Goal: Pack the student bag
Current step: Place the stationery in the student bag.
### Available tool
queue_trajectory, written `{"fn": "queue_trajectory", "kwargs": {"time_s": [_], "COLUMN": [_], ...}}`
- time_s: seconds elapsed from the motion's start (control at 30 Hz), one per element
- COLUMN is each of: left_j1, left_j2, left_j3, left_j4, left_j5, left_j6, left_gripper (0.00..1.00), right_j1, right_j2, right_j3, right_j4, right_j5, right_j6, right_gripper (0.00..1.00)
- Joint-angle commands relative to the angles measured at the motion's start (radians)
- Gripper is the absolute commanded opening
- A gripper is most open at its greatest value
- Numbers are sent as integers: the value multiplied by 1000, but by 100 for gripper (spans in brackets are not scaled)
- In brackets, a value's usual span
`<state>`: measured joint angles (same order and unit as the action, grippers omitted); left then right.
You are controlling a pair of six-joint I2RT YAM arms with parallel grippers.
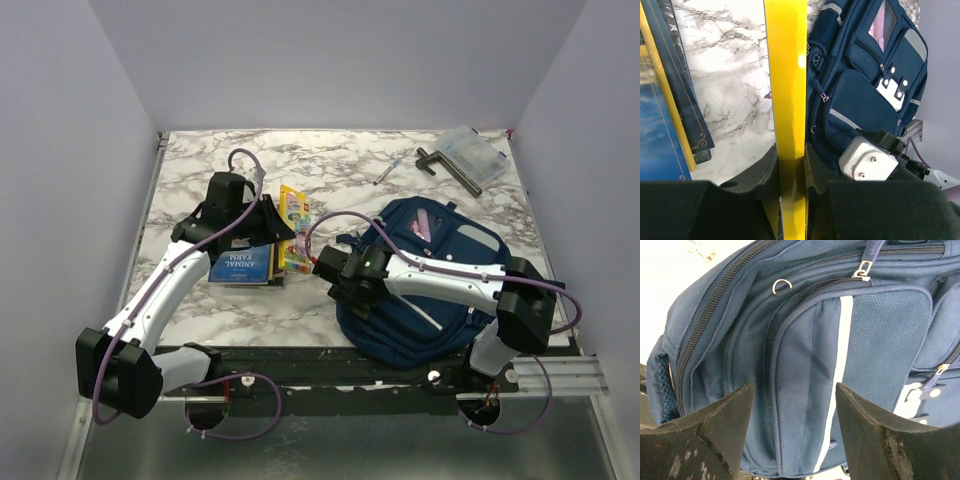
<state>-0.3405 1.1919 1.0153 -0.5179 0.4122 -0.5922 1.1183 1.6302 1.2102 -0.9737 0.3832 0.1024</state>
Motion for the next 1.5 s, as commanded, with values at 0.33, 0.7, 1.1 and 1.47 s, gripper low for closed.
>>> {"fn": "queue_trajectory", "kwargs": {"time_s": [0.33, 0.7, 1.1, 1.47], "left_j1": [8, -49, -355, -491], "left_j2": [-100, -201, -274, -79], "left_j3": [-69, -255, -510, -450], "left_j4": [50, 308, 660, 767], "left_j5": [58, 159, -149, -259], "left_j6": [-73, -332, -802, -875], "left_gripper": [13, 11, 9, 9], "right_j1": [27, 21, -101, -115], "right_j2": [-40, -122, -253, -265], "right_j3": [13, 0, 91, 95], "right_j4": [-22, 81, 243, 285], "right_j5": [368, 390, 153, 61], "right_j6": [85, 150, 295, 357], "right_gripper": [42, 1, 1, 1]}}
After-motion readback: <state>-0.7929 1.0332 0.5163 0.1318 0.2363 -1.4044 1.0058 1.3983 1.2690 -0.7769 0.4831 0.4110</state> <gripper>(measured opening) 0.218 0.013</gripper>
